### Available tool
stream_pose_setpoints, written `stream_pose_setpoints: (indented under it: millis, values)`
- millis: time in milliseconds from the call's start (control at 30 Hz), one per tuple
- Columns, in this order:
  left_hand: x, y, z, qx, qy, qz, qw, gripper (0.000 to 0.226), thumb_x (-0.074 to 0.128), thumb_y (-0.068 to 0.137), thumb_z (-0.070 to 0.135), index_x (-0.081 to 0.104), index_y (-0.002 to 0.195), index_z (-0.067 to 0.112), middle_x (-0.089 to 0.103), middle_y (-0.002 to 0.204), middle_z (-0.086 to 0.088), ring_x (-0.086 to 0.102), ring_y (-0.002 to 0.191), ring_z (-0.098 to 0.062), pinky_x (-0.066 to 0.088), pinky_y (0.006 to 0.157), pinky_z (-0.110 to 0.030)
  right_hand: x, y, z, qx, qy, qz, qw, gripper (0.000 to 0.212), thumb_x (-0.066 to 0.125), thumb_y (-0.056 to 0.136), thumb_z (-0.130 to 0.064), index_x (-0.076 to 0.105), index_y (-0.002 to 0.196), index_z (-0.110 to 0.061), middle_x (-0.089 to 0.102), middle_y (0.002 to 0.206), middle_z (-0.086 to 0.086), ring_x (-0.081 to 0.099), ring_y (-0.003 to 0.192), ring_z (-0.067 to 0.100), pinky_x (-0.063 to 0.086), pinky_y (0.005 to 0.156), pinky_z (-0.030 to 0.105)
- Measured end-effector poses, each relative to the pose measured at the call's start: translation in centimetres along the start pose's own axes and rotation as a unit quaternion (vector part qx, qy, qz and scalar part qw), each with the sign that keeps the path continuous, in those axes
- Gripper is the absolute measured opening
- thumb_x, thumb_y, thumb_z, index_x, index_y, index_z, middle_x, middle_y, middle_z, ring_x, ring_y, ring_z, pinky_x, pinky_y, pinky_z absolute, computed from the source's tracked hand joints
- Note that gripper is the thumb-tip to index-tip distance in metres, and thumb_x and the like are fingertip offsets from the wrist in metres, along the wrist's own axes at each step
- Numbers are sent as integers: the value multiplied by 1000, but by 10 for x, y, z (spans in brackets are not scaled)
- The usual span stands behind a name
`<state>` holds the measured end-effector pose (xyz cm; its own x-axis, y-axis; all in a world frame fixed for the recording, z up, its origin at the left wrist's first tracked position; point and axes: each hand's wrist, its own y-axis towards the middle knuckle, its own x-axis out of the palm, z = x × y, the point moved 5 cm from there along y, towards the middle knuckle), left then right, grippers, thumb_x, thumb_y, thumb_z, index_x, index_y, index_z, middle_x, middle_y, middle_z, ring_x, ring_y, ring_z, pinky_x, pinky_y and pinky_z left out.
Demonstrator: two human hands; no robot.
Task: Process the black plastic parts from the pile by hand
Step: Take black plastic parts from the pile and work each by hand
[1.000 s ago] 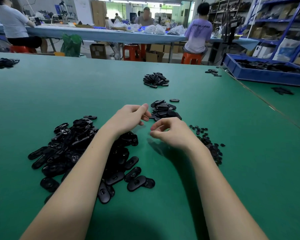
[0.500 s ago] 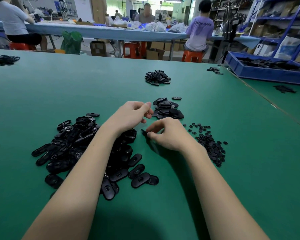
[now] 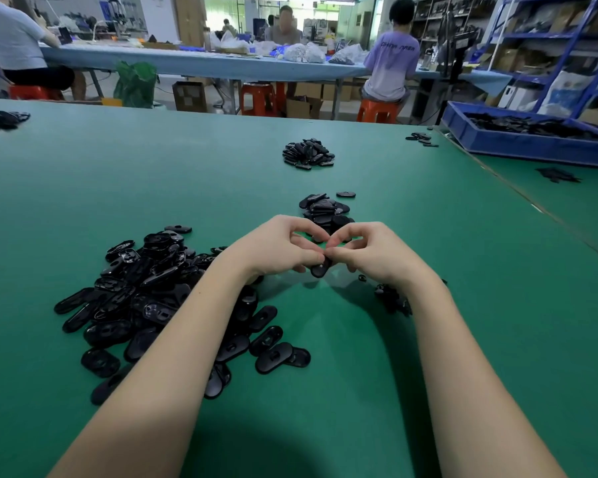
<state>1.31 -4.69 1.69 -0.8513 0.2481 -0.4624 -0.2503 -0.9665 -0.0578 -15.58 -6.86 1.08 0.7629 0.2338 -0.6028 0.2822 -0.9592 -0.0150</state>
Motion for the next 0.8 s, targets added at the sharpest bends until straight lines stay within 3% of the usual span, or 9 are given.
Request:
stream_pose_setpoints:
  millis: [133,267,333,500,667,800]
  values:
    - [5,0,-6,-32,-52,3,998,31,69,89,3,69,115,21,79,95,-3,68,81,-11,51,65,-17,-12,-1,1,17,-30,8,999,5,70,89,-33,73,86,-31,76,79,-16,54,55,0,42,57,17]
    - [6,2,-10,-53,-104,27,993,33,67,90,-4,70,118,13,77,97,-12,65,72,-16,55,64,-20,-33,-6,17,83,-136,-5,987,3,78,83,-33,79,80,-34,76,87,-11,67,86,7,49,77,25]
    - [5,3,-11,-54,-104,37,992,33,67,90,-4,72,118,14,75,99,-11,65,72,-14,56,64,-19,-36,-9,22,108,-159,-19,981,5,83,78,-35,80,82,-37,75,92,-11,68,91,8,49,80,25]
    - [3,4,-12,-35,-110,61,991,31,69,89,-4,75,113,14,66,92,-8,64,76,-13,57,68,-20,-28,-8,23,121,-175,-9,977,5,85,76,-34,81,77,-33,76,91,-9,69,93,12,55,93,33]
    - [-2,5,-12,-12,-121,102,987,20,73,87,-3,78,102,9,59,84,-8,64,67,-15,61,81,-27,-28,-5,24,123,-199,-6,972,4,79,80,-34,78,77,-31,75,92,-8,69,93,15,56,94,37]
    - [-2,5,-13,-13,-127,110,986,13,73,87,0,77,96,8,55,87,-14,63,73,-21,62,78,-29,-26,-4,23,116,-205,-7,972,7,73,85,-36,75,82,-31,74,96,-9,68,95,16,55,95,37]
